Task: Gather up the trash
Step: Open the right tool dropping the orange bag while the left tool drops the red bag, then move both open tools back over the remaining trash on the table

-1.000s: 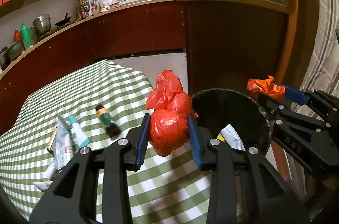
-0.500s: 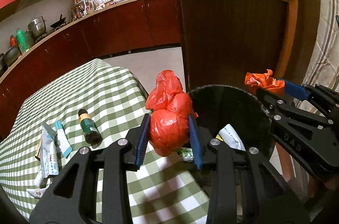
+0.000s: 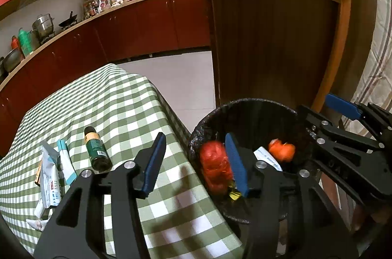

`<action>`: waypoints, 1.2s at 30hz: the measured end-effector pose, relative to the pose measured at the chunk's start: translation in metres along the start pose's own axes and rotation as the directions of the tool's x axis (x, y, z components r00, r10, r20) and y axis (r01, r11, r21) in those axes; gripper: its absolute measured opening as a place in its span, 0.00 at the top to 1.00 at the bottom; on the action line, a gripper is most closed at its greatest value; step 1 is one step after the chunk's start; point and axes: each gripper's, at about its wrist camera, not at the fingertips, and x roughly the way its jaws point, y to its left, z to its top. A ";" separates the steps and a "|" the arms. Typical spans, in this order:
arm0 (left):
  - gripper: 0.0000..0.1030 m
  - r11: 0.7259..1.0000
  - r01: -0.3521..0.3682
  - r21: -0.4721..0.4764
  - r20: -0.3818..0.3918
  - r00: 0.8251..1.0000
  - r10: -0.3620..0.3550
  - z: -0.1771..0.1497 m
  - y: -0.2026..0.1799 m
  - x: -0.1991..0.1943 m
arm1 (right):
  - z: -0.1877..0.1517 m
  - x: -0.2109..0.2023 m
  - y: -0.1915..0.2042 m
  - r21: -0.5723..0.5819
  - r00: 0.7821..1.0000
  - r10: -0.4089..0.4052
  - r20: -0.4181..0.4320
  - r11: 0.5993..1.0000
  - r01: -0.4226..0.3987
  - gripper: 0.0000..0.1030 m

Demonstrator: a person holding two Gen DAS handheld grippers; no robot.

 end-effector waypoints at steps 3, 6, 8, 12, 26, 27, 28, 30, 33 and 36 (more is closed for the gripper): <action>0.48 1.000 0.000 -0.007 0.005 1.000 0.001 0.000 0.005 -0.005 | 0.001 -0.003 0.001 -0.004 1.000 0.005 0.003 1.000 -0.005 0.49; 0.46 1.000 -0.008 -0.009 0.010 1.000 0.008 -0.004 0.012 -0.013 | 0.001 -0.007 0.006 -0.006 1.000 0.013 0.005 1.000 -0.013 0.49; 0.44 1.000 -0.013 -0.019 0.011 1.000 0.013 -0.008 0.018 -0.019 | 0.001 -0.010 0.011 -0.008 1.000 0.024 0.003 1.000 -0.024 0.49; 0.41 0.999 -0.038 -0.034 0.005 0.999 0.038 -0.019 0.036 -0.032 | -0.001 -0.016 0.025 -0.020 0.998 0.058 -0.006 0.998 -0.058 0.49; 0.41 0.975 -0.184 -0.125 -0.056 0.982 0.178 -0.072 0.129 -0.078 | -0.011 -0.039 0.103 -0.116 0.983 0.179 -0.040 0.976 -0.183 0.49; 0.41 0.972 -0.194 -0.134 -0.060 0.980 0.187 -0.076 0.137 -0.081 | -0.011 -0.039 0.108 -0.123 0.982 0.185 -0.043 0.974 -0.189 0.49; 0.41 0.969 -0.202 -0.142 -0.064 0.979 0.195 -0.078 0.142 -0.083 | -0.012 -0.040 0.113 -0.130 0.980 0.192 -0.047 0.972 -0.196 0.49; 0.41 0.963 -0.220 -0.154 -0.072 0.975 0.211 -0.086 0.156 -0.088 | -0.014 -0.042 0.125 -0.145 0.977 0.204 -0.055 0.967 -0.210 0.49; 0.41 0.955 -0.241 -0.171 -0.087 0.970 0.229 -0.097 0.173 -0.094 | -0.017 -0.044 0.142 -0.161 0.972 0.224 -0.069 0.959 -0.232 0.49; 0.41 0.949 -0.253 -0.186 -0.100 0.966 0.238 -0.107 0.187 -0.098 | -0.020 -0.044 0.159 -0.180 0.968 0.239 -0.083 0.951 -0.250 0.49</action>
